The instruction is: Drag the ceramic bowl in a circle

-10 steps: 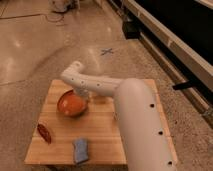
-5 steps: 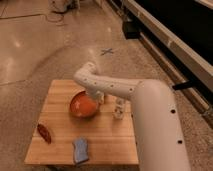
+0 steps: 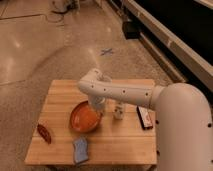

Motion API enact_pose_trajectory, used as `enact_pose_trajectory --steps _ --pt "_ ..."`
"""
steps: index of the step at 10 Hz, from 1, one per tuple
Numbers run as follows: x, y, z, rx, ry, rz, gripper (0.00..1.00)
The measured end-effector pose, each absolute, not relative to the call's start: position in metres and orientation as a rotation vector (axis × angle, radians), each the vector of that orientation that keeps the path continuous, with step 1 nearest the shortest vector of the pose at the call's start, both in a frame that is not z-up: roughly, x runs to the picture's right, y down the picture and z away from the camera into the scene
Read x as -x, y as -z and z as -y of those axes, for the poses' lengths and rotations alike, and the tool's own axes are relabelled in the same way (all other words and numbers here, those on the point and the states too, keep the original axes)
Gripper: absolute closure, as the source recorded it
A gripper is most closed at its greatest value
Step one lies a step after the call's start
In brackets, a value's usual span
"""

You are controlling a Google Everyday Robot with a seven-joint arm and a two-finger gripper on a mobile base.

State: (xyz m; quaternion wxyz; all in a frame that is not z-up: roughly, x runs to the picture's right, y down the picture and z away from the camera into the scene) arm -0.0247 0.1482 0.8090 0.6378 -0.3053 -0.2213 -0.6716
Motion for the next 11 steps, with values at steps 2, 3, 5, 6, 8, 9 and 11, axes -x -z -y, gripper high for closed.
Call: enact_pose_trajectory --steps 2,3,5,6,8,9,11 --pt "0.03 -0.792 -0.166 0.696 1.544 0.559 1.0" --pt "0.039 -0.787 -0.173 0.686 1.553 0.588 1.0" --pt "0.071 -0.787 -0.181 0.655 1.586 0.65 1.0" --pt "0.088 -0.79 -0.183 0.636 1.608 0.676 1.0" --pt "0.126 -0.803 -0.18 0.589 1.668 0.715 1.0" --pt "0.145 -0.81 -0.177 0.564 1.697 0.731 1.0" --pt "0.172 -0.824 -0.172 0.523 1.741 0.749 1.0"
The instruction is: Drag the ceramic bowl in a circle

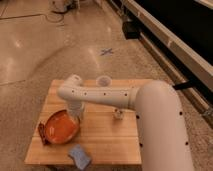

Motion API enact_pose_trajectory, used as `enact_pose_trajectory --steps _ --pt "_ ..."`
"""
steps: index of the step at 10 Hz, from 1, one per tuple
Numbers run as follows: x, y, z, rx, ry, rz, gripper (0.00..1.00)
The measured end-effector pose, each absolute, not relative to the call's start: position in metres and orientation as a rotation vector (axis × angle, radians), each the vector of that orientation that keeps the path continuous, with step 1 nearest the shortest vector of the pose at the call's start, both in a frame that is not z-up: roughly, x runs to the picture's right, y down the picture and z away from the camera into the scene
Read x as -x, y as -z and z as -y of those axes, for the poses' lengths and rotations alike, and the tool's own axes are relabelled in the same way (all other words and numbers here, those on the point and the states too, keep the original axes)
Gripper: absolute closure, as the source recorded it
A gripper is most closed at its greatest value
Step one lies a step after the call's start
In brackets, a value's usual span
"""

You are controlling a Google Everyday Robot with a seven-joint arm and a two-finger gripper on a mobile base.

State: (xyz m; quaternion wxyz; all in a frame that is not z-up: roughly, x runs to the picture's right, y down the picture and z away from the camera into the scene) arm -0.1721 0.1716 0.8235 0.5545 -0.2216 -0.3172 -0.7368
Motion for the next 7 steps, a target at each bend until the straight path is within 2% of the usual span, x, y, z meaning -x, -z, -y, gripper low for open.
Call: enact_pose_trajectory --steps 7 --pt "0.186 -0.87 -0.097 0.448 1.77 0.635 1.0"
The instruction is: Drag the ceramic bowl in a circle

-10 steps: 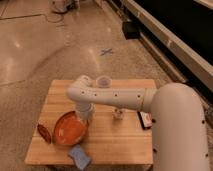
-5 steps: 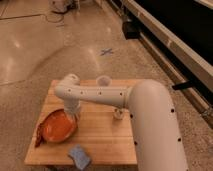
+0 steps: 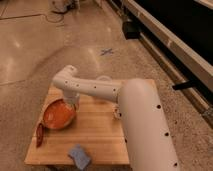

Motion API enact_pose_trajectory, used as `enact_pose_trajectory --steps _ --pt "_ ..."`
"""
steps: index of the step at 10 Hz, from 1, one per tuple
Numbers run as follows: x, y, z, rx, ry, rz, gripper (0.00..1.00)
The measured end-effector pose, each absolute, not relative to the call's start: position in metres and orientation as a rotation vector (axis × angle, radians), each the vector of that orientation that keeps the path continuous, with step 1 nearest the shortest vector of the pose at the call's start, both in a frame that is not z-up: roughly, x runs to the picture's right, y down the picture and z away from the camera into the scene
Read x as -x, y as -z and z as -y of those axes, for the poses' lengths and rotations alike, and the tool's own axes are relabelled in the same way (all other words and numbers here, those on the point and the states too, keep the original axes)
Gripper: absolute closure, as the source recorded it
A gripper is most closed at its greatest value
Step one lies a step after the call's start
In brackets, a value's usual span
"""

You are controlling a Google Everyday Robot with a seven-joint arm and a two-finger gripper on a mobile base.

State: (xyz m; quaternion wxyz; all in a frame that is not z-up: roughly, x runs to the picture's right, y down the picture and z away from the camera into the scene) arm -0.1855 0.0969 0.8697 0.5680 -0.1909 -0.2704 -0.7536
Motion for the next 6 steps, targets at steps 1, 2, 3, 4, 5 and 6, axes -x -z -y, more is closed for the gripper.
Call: enact_pose_trajectory --steps 1,2,3,4,5,6 --pt "0.179 -0.875 -0.09 0.456 1.764 0.613 1.0" --pt "0.171 -0.878 -0.088 0.47 1.758 0.598 1.0" --pt "0.157 -0.881 -0.087 0.492 1.744 0.577 1.0" --pt "0.14 -0.884 -0.086 0.522 1.723 0.553 1.0" --pt "0.124 -0.884 -0.085 0.542 1.699 0.533 0.95" --pt "0.113 -0.883 -0.085 0.555 1.679 0.521 0.87"
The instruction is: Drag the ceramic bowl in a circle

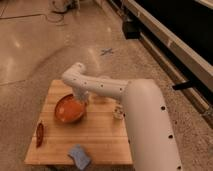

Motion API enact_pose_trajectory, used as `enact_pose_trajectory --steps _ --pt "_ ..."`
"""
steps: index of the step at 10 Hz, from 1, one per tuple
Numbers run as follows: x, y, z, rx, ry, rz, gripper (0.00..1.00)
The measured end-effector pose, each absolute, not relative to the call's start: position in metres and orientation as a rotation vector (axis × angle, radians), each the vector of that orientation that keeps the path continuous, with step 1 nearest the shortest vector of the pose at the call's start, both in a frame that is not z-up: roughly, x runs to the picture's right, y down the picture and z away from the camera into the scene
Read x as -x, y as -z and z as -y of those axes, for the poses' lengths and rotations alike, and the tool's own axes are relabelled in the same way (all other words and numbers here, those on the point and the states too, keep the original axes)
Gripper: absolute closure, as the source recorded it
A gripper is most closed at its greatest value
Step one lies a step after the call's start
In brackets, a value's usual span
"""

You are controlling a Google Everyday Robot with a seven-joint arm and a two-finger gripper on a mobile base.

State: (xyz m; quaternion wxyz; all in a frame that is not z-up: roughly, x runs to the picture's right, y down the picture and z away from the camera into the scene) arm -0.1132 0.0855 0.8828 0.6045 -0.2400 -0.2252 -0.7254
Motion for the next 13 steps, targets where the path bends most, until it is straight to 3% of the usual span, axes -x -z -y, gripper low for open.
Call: enact_pose_trajectory --steps 5,7,13 --pt "0.088 -0.859 -0.113 0.595 1.631 0.562 0.36" --pt "0.095 -0.848 -0.126 0.591 1.64 0.603 0.21" --pt "0.109 -0.832 -0.128 0.55 1.664 0.655 0.2"
